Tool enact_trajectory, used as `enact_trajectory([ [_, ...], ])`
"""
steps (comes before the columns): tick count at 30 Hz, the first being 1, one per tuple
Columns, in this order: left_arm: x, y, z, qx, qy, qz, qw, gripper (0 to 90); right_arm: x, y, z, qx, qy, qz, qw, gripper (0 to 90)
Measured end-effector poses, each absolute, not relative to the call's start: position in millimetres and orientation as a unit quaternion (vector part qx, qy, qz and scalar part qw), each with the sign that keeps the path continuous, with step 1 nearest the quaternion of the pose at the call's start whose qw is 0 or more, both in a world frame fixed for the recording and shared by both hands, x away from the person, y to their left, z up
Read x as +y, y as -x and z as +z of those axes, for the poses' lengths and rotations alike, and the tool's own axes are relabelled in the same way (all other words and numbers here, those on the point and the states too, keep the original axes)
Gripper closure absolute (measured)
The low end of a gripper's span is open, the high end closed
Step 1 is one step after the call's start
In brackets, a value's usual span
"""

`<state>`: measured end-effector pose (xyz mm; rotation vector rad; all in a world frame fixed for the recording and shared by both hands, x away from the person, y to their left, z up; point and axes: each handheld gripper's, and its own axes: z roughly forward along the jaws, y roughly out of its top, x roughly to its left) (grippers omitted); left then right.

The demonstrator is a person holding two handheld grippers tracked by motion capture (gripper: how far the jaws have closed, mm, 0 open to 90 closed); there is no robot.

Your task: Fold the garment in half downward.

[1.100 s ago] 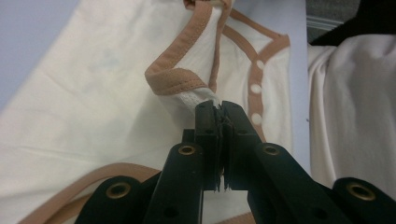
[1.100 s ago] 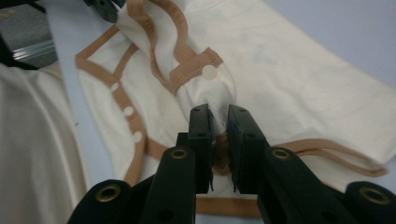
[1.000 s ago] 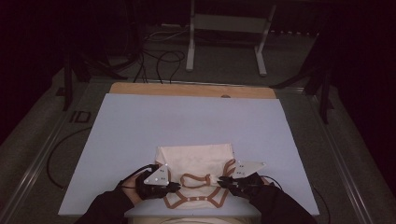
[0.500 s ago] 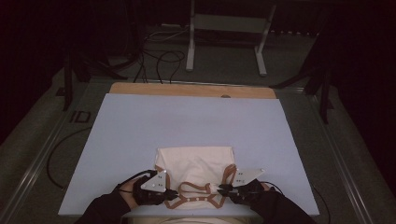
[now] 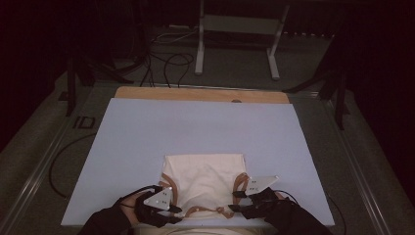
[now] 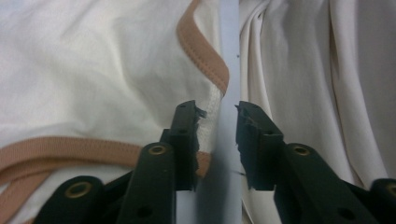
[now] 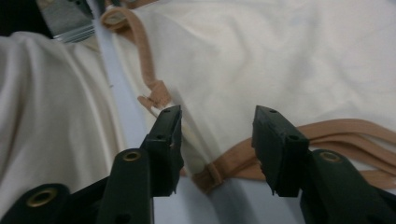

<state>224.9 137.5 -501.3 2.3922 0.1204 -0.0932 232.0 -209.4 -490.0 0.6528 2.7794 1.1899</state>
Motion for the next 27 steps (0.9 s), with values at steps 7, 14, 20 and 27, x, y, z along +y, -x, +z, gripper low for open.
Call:
enact_trajectory([
  [7,136.1,-222.4,-485.3,0.058,-0.913,-0.01,0.404,51.1,-197.9,-229.4,-485.5,0.899,-0.176,0.401,-0.007,45.0],
  [14,115.8,-214.5,-487.2,0.057,-0.917,0.0,0.396,47.6,-185.5,-225.2,-484.5,0.904,-0.143,0.401,-0.027,44.1],
  [20,112.0,-207.4,-499.2,0.049,-0.931,0.02,0.362,46.5,-180.1,-217.8,-495.2,0.927,-0.119,0.354,-0.024,55.8],
  [27,121.7,-219.3,-504.0,0.065,-0.933,0.004,0.355,81.7,-184.1,-222.0,-493.6,0.931,-0.121,0.343,-0.02,90.0],
])
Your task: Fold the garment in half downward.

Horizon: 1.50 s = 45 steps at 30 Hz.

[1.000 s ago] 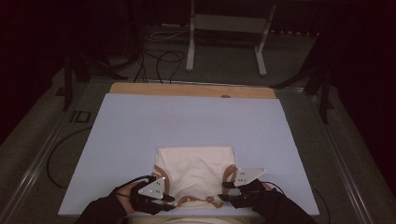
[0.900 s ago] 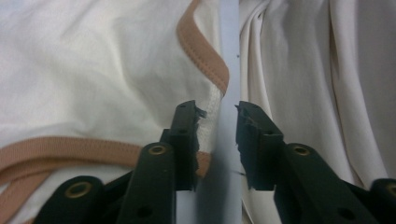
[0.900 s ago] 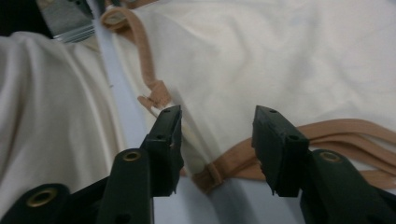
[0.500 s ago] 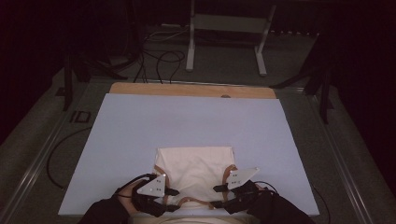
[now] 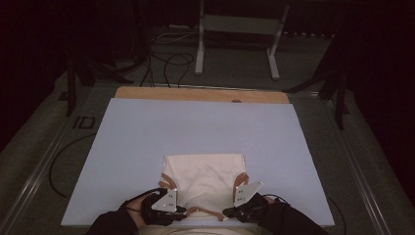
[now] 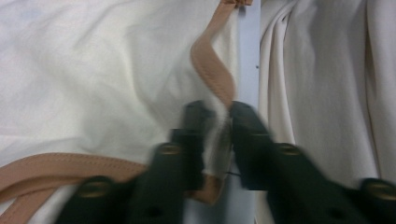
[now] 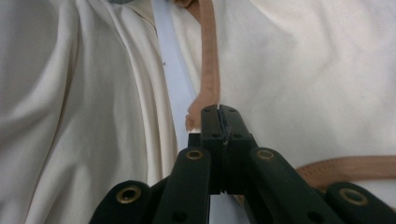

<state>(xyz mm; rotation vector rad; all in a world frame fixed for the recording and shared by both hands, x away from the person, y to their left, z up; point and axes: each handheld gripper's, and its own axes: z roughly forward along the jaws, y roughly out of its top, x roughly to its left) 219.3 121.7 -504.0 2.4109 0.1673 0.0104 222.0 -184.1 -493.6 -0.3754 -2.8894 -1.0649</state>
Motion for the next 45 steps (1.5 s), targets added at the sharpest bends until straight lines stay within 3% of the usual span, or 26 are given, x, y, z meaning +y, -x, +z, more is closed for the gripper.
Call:
enact_trajectory([
  [2,122.6,-220.3,-501.9,0.058,-0.936,0.004,0.348,87.6,-184.7,-221.0,-490.6,-0.929,0.126,-0.347,0.013,90.0],
  [6,124.1,-220.1,-495.7,0.051,-0.938,0.004,0.344,88.5,-184.4,-219.2,-487.3,-0.926,0.117,-0.36,0.006,89.8],
  [7,124.6,-219.8,-494.6,0.048,-0.939,0.007,0.342,88.5,-183.8,-217.2,-486.1,-0.927,0.125,-0.353,0.016,86.5],
  [8,125.0,-220.0,-494.2,0.051,-0.938,0.006,0.343,88.4,-182.8,-218.0,-489.1,-0.927,0.11,-0.357,0.021,72.7],
  [12,125.1,-218.4,-493.2,0.044,-0.939,0.007,0.342,88.3,-176.5,-213.9,-495.4,-0.933,0.088,-0.348,0.02,61.6],
  [19,126.4,-218.1,-496.1,0.042,-0.939,0.001,0.343,88.2,-174.2,-214.6,-499.6,-0.945,0.085,-0.316,0.008,88.9],
  [26,125.9,-214.6,-494.8,0.03,-0.941,-0.011,0.338,87.4,-176.4,-210.4,-491.0,-0.948,0.068,-0.31,0.012,89.3],
  [30,125.2,-215.3,-504.6,0.027,-0.944,-0.037,0.326,77.0,-180.4,-213.9,-490.9,-0.952,0.068,-0.299,0.022,87.1],
  [33,126.6,-216.6,-508.4,0.031,-0.94,-0.057,0.335,76.4,-178.6,-213.9,-498.8,-0.954,0.062,-0.29,0.037,84.2],
  [35,127.5,-217.1,-508.3,0.034,-0.939,-0.064,0.337,72.5,-179.5,-215.3,-499.9,-0.951,0.072,-0.296,0.053,80.4],
  [39,129.0,-216.8,-504.0,0.036,-0.938,-0.051,0.34,60.1,-180.4,-214.6,-495.6,-0.947,0.068,-0.309,0.053,63.6],
  [45,135.6,-223.2,-490.6,0.067,-0.924,-0.024,0.376,34.7,-186.4,-223.8,-484.3,-0.928,0.103,-0.358,0.025,30.7],
])
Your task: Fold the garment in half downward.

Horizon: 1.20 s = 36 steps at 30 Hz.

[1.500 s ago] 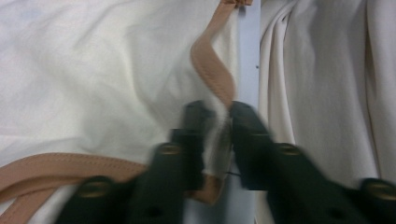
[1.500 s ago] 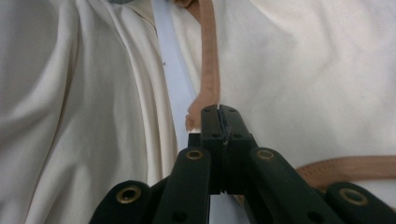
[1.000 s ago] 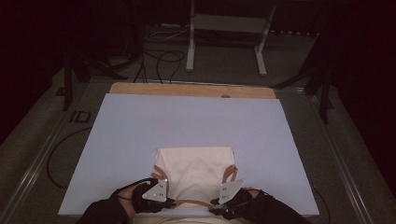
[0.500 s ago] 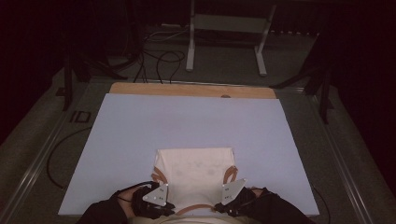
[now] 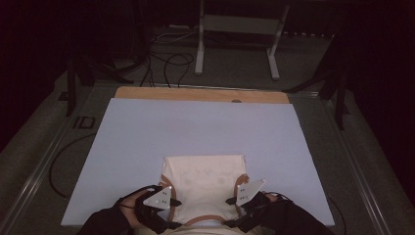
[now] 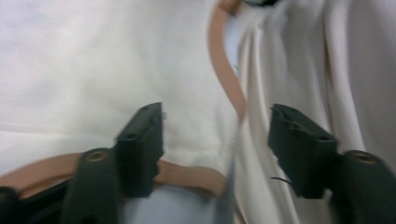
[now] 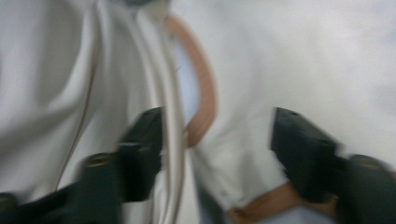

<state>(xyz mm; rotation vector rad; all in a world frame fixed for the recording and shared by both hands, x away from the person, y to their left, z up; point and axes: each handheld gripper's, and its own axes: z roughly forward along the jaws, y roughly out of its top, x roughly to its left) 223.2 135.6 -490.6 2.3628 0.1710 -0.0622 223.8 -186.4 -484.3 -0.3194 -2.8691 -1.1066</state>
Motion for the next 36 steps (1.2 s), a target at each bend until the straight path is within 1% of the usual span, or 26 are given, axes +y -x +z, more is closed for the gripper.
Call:
enact_trajectory([
  [1,136.1,-224.9,-488.8,0.072,-0.922,-0.024,0.38,29.0,-188.4,-227.1,-480.9,-0.922,0.116,-0.369,0.027,25.3],
  [2,136.6,-227.1,-486.0,0.077,-0.92,-0.025,0.384,25.0,-189.7,-228.8,-478.9,-0.917,0.123,-0.378,0.031,22.0],
  [3,137.0,-227.6,-484.4,0.078,-0.919,-0.02,0.386,18.1,-191.4,-231.0,-476.6,-0.913,0.127,-0.386,0.03,16.6],
  [4,137.4,-229.0,-481.8,0.085,-0.919,-0.004,0.386,14.0,-192.4,-232.0,-475.5,-0.912,0.128,-0.39,0.024,14.6],
  [5,137.4,-230.7,-480.5,0.093,-0.918,0.003,0.386,13.0,-194.2,-233.8,-473.4,-0.909,0.133,-0.395,0.018,14.0],
  [6,137.7,-234.3,-478.4,0.101,-0.915,0.001,0.39,9.8,-195.2,-234.9,-472.0,-0.906,0.14,-0.4,0.018,13.4],
  [7,137.9,-236.2,-477.1,0.105,-0.914,0.001,0.392,4.7,-197.6,-237.1,-468.3,-0.902,0.154,-0.403,0.025,13.0],
  [9,139.3,-240.8,-473.2,0.112,-0.911,0.007,0.397,0.7,-201.5,-241.7,-465.3,-0.893,0.161,-0.42,0.005,12.4],
  [12,142.4,-248.4,-467.5,0.125,-0.904,0.01,0.41,0.2,-207.2,-249.8,-462.1,-0.888,0.167,-0.429,-0.016,9.7],
  [14,144.9,-253.6,-464.2,0.126,-0.902,0.014,0.413,0.2,-211.2,-254.1,-459.3,-0.884,0.172,-0.434,-0.031,9.7],
  [21,151.6,-268.9,-455.0,0.14,-0.894,0.027,0.424,0.2,-223.1,-269.9,-450.5,-0.87,0.197,-0.448,-0.062,9.8],
  [28,155.9,-284.8,-448.9,0.16,-0.89,0.031,0.425,0.2,-227.0,-281.1,-445.5,-0.866,0.205,-0.449,-0.086,9.7],
  [31,156.2,-290.2,-448.1,0.161,-0.891,0.046,0.422,0.2,-227.3,-287.6,-443.7,-0.865,0.205,-0.447,-0.096,9.6],
  [33,157.1,-295.5,-448.3,0.165,-0.889,0.037,0.425,0.2,-227.4,-293.2,-443.0,-0.865,0.206,-0.448,-0.098,9.6],
  [34,157.4,-297.4,-448.3,0.169,-0.887,0.05,0.427,0.2,-227.3,-295.2,-442.8,-0.864,0.207,-0.449,-0.096,9.6],
  [36,158.5,-302.2,-448.5,0.178,-0.883,0.056,0.43,0.2,-227.7,-301.7,-442.7,-0.863,0.208,-0.451,-0.098,9.6],
])
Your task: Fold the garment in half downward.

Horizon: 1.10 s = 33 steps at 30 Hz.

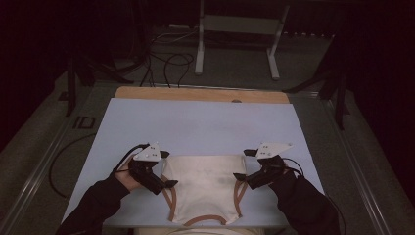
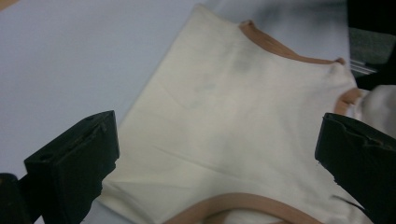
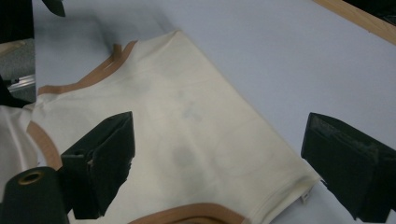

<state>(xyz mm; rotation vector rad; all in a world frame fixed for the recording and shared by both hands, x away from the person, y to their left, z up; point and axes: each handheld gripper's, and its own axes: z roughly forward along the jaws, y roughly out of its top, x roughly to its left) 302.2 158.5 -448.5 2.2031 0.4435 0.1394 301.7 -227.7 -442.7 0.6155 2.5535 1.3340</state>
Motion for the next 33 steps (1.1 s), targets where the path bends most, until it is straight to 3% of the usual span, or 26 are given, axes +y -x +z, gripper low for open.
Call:
enact_trajectory([
  [7,166.7,-322.1,-456.0,0.197,-0.87,0.041,0.45,0.1,-226.4,-327.2,-448.7,0.858,-0.214,0.46,0.081,9.6],
  [27,173.5,-354.0,-501.0,0.258,-0.882,0.046,0.392,2.0,-230.7,-372.0,-486.6,0.871,-0.259,0.413,0.065,12.8],
  [33,175.2,-359.2,-511.5,0.277,-0.879,0.045,0.386,12.1,-232.6,-378.9,-506.2,0.873,-0.281,0.395,0.048,12.7],
])
